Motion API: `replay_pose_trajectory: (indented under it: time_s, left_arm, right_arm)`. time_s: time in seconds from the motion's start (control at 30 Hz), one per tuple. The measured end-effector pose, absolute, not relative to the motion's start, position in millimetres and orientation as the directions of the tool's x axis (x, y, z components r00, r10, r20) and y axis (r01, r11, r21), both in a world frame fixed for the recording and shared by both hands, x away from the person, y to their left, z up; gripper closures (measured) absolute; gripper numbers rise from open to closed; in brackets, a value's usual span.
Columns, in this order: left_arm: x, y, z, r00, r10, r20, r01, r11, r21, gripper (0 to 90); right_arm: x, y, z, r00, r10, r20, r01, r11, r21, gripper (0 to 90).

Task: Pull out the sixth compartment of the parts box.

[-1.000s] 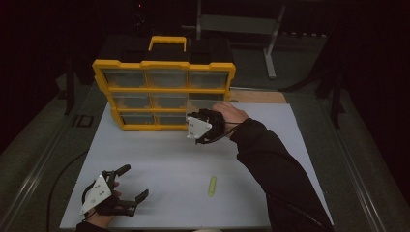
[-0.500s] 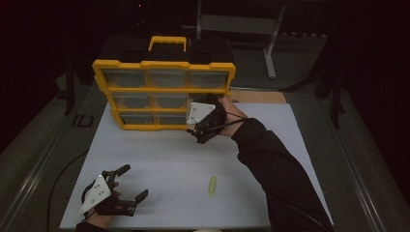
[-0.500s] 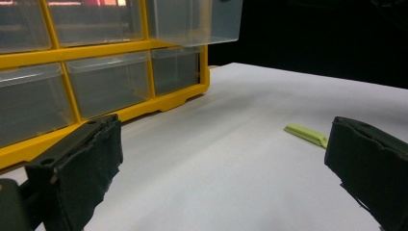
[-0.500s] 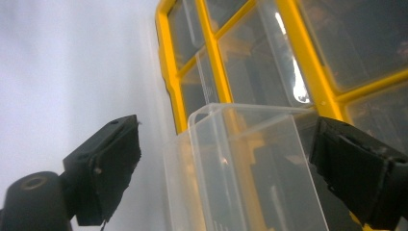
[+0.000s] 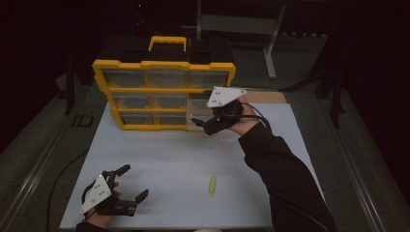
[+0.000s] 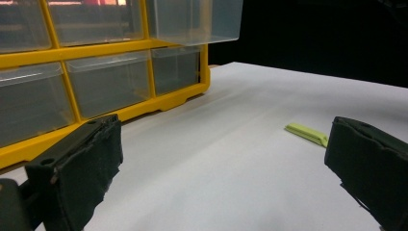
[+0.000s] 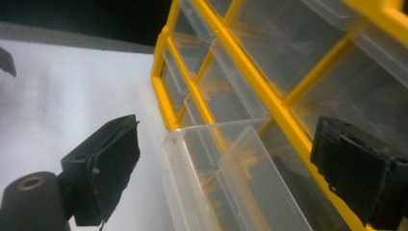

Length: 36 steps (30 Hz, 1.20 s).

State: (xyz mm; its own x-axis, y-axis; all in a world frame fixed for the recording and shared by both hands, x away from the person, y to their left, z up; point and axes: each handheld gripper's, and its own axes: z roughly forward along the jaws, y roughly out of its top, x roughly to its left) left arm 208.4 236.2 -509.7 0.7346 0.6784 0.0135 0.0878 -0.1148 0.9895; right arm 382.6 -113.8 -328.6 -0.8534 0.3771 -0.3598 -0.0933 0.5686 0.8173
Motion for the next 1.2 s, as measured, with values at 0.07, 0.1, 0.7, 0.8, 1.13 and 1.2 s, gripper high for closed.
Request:
replay_pose_trajectory:
  time_s: [0.07, 0.1, 0.7, 0.8, 1.13, 1.2]
  left_arm:
    - [209, 236, -510, 0.735, 0.678, 0.013, 0.089, -0.115, 0.989, 0.6]
    - [209, 236, -510, 0.735, 0.678, 0.013, 0.088, -0.115, 0.989, 0.6]
    - [209, 235, -510, 0.733, 0.68, 0.012, 0.093, -0.119, 0.989, 0.6]
    - [209, 235, -510, 0.733, 0.68, 0.014, 0.092, -0.119, 0.989, 0.6]
    - [209, 235, -511, 0.731, 0.682, 0.015, 0.095, -0.124, 0.988, 0.6]
    - [209, 235, -511, 0.732, 0.682, 0.017, 0.094, -0.126, 0.988, 0.6]
  right_arm:
    - [382, -119, -329, -0.863, 0.371, -0.342, -0.093, 0.549, 0.831, 13.2]
    - [382, -122, -329, -0.867, 0.369, -0.335, -0.094, 0.539, 0.837, 13.4]
    - [353, -176, -352, -0.855, 0.476, -0.206, -0.039, 0.338, 0.94, 12.9]
    - [348, -186, -360, -0.855, 0.485, -0.184, -0.03, 0.307, 0.951, 12.9]
    - [332, -214, -387, -0.841, 0.523, -0.135, 0.01, 0.266, 0.964, 13.0]
    - [328, -219, -393, -0.834, 0.535, -0.137, 0.017, 0.273, 0.962, 12.9]
